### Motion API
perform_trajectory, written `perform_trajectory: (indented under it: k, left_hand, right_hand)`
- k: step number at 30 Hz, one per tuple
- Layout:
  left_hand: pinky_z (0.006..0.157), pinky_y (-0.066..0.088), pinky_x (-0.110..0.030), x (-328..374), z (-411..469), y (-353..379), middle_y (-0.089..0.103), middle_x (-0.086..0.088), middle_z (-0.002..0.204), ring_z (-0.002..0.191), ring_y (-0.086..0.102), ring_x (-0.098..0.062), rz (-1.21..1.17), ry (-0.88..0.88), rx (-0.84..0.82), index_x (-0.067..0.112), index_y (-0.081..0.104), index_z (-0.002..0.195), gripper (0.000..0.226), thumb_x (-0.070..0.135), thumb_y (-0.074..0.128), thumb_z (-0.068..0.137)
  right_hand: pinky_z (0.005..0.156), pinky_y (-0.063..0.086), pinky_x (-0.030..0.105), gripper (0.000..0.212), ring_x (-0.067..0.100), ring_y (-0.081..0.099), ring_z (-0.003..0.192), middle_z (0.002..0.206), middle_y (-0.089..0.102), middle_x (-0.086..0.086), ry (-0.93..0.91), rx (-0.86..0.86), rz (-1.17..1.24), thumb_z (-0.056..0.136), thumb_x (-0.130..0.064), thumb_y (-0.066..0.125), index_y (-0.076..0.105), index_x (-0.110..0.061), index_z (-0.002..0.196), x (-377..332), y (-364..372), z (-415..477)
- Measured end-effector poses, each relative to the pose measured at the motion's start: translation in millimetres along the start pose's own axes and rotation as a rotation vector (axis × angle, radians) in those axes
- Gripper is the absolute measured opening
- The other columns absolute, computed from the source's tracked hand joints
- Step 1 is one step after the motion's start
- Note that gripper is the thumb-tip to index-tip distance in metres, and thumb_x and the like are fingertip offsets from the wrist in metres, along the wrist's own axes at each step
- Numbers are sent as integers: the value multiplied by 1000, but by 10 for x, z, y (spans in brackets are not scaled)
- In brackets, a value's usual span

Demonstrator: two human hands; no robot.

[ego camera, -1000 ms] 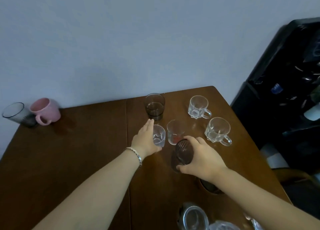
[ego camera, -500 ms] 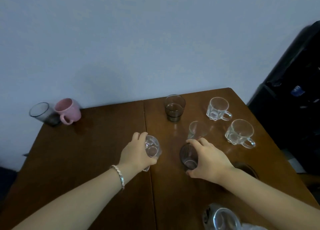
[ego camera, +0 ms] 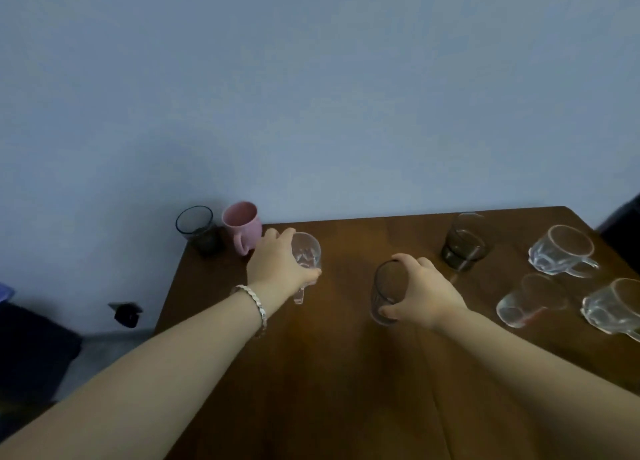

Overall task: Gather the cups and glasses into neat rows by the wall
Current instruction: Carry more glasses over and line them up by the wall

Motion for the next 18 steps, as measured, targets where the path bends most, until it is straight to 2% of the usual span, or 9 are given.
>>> perform_trajectory:
  k: [4,7,11,14,18]
  left_hand:
    - [89,47,-38,-210,531,-3,57,-5,118,111,53,-26,30,-55,-19,18,56,121,70,49,79,63]
    - [92,45,-42,-251,883,71,51,-8,125,119,47,-28,110,-21,-36,18,49,128,70,47,76,70]
    - [96,44,-38,-282,1241,242,48,-13,127,122,43,-30,158,62,-67,12,47,128,68,42,75,74]
    - [97,44,-37,-281,1405,308,47,-14,128,122,43,-30,224,111,-80,10,46,129,69,44,73,76]
    - [100,42,-38,-325,1531,387,45,-16,130,124,42,-30,257,130,-103,8,44,130,70,44,72,77]
  right_hand:
    - [85,57,37,93,29,54,115,136,41,6,7,29,-20,67,-34,82,28,-25,143,-274,109,397]
    - [84,57,36,93,30,54,115,137,40,5,5,26,-68,67,-35,81,27,-26,143,-402,200,736]
    - [87,54,39,94,30,53,118,139,39,5,-13,42,-114,68,-35,79,26,-25,145,-526,277,1180]
    - [93,49,40,93,30,47,125,141,38,7,-21,89,-81,68,-31,77,26,-21,145,-623,271,1488]
    - [93,50,42,89,33,48,123,138,38,10,-12,133,-39,68,-26,76,27,-17,143,-760,252,1846]
Point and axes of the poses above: each hand's wrist, its own z-axis towards the middle knuckle, its own y-axis out of the palm, x = y × z, the point moved 7 cm from there along z, towards the middle knuckle
